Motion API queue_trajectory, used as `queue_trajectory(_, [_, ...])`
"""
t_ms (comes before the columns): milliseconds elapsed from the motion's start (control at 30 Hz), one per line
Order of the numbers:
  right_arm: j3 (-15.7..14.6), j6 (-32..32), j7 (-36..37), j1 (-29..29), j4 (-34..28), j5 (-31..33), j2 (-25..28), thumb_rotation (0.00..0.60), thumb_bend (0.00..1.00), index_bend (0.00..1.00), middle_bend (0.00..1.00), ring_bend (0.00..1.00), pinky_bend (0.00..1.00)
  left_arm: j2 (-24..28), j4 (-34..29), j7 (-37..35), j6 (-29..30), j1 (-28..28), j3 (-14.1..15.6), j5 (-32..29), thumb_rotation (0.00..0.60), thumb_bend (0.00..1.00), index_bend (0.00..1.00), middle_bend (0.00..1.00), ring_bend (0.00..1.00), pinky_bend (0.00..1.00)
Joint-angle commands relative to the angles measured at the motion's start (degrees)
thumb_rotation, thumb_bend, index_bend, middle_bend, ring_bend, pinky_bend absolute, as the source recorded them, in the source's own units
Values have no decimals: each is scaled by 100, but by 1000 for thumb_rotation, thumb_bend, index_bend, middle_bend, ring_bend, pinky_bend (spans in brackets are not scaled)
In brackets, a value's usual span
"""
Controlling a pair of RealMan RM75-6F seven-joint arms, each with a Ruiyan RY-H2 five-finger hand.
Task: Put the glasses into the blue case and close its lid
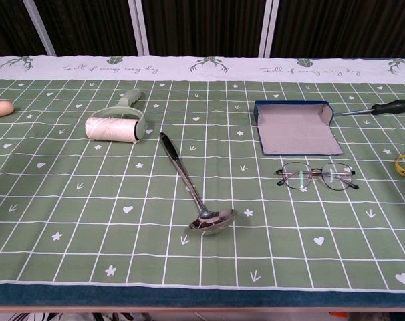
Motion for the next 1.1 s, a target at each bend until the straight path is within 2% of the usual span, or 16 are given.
queue_trajectory(33, [-7,-11,6,-2,-12,2,8,600,116,62,130,102,225,1,2,-8,8,2,-4,-3,600,317,97,0,0,0])
queue_trajectory(467, [-20,-195,343,12,-148,163,209,600,116,63,130,102,225,-28,-7,147,134,57,-23,-10,600,316,91,0,0,0])
queue_trajectory(800, [7,-133,251,7,-97,142,180,600,114,63,123,100,223,-44,9,236,96,53,-4,-8,600,316,89,0,0,0])
queue_trajectory(1100, [38,-150,175,64,99,95,106,600,50,63,92,88,193,-43,-94,253,84,53,-44,-97,600,316,89,0,0,0])
